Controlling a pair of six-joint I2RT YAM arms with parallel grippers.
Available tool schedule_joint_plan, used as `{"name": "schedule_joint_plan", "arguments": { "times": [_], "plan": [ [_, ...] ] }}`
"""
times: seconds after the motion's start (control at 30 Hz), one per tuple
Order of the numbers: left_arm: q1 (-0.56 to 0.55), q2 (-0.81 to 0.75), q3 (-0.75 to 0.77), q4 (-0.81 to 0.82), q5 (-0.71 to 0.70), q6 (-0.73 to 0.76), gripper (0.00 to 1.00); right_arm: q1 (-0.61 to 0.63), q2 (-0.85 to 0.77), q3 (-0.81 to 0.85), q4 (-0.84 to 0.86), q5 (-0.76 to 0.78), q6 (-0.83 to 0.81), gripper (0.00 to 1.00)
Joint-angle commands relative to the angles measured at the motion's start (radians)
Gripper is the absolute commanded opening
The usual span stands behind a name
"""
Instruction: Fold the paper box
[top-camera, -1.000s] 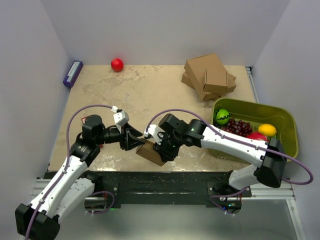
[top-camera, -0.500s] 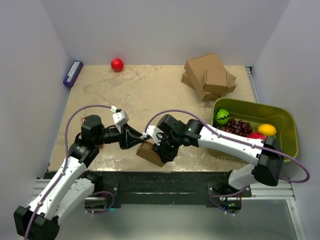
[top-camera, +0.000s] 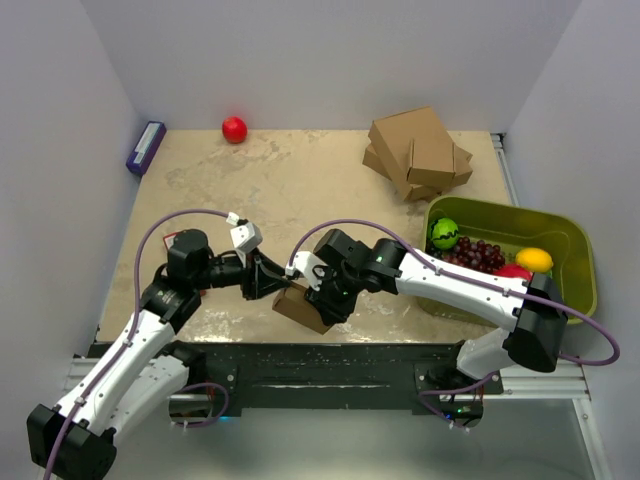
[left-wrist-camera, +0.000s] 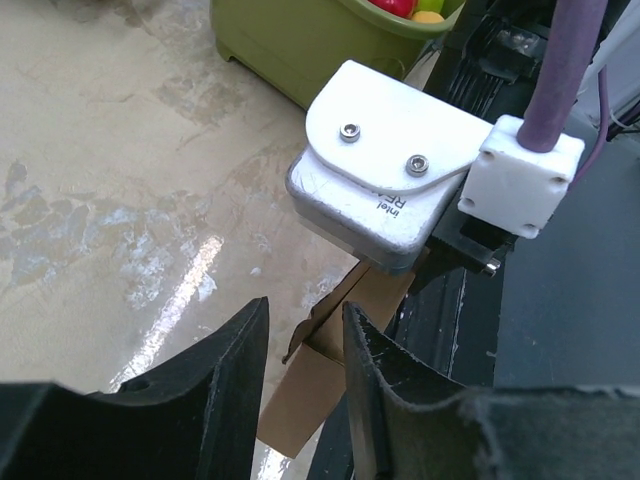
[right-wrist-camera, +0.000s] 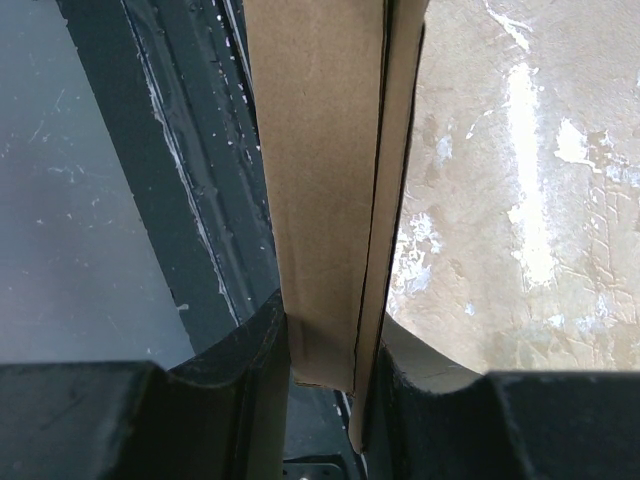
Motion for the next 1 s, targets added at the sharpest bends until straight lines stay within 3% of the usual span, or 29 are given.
{"name": "schedule_joint_plan", "arguments": {
  "times": [0.0, 0.1, 0.47, 0.63, 0.97],
  "plan": [
    [-0.009, -0.002, 0.038, 0.001, -0.016, 0.03, 0.37, -0.005, -0.017, 0.04, 0.0, -0.008, -0.01, 0.18],
    [-0.01, -0.006, 0.037, -0.002, -0.019, 0.03, 0.29, -0.003, -0.016, 0.041, 0.0, -0.005, -0.01, 0.18],
    [-0.035, 0.005, 0.045, -0.019, -0.047, 0.04, 0.25, -0.006, -0.014, 0.043, -0.003, 0.007, -0.01, 0.17],
    [-0.038, 0.007, 0.052, -0.034, -0.065, 0.047, 0.07, -0.006, -0.016, 0.043, -0.001, 0.019, -0.005, 0.16],
    [-0.055, 0.047, 0.077, -0.05, -0.14, 0.002, 0.03, -0.006, 0.101, 0.106, -0.053, 0.131, 0.027, 0.13]
  ]
}}
